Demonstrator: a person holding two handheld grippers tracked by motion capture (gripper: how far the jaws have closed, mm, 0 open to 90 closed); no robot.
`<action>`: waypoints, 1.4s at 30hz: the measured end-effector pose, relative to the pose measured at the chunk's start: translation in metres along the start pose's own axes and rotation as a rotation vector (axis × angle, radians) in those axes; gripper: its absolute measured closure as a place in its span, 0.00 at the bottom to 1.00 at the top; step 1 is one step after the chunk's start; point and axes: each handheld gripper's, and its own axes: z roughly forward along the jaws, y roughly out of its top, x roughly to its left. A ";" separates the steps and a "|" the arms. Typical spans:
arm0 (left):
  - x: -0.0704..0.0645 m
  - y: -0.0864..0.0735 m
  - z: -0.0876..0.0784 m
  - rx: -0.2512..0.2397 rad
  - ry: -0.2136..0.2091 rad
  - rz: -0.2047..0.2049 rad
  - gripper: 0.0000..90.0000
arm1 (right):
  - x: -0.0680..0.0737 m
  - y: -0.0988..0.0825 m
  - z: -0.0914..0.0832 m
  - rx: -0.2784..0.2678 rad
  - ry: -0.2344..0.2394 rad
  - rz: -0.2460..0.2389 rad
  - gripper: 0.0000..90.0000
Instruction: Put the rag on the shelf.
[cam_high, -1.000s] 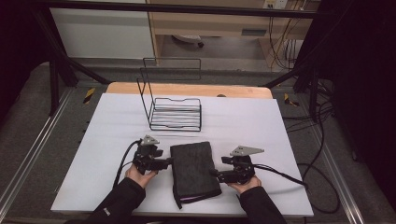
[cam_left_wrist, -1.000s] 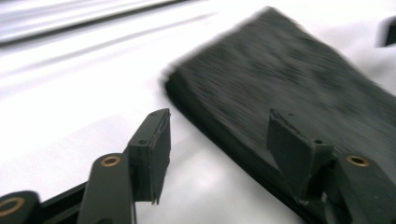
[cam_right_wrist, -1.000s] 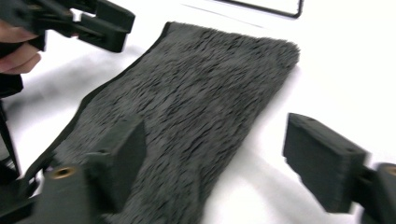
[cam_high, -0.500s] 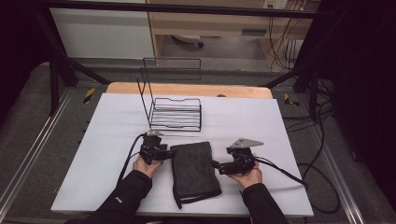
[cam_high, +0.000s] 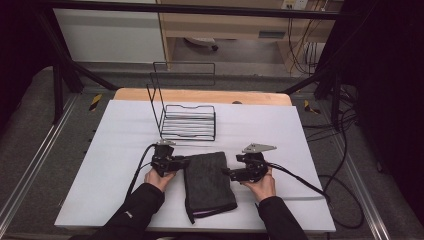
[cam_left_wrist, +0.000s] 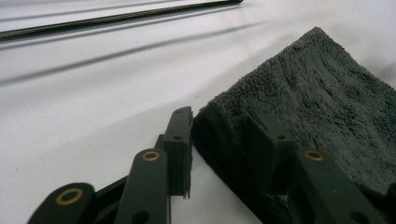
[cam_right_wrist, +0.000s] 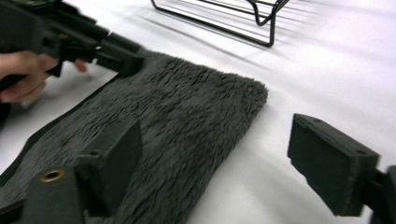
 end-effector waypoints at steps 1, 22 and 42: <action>0.000 0.000 0.000 0.002 -0.002 -0.004 0.69 | 0.000 0.001 0.003 0.000 -0.008 0.007 0.26; 0.001 0.000 0.000 0.021 -0.035 0.006 0.81 | -0.025 0.013 0.047 0.116 -0.005 0.076 0.68; -0.001 0.001 -0.008 -0.017 -0.057 0.023 0.88 | -0.020 0.017 0.039 0.086 0.016 0.128 0.89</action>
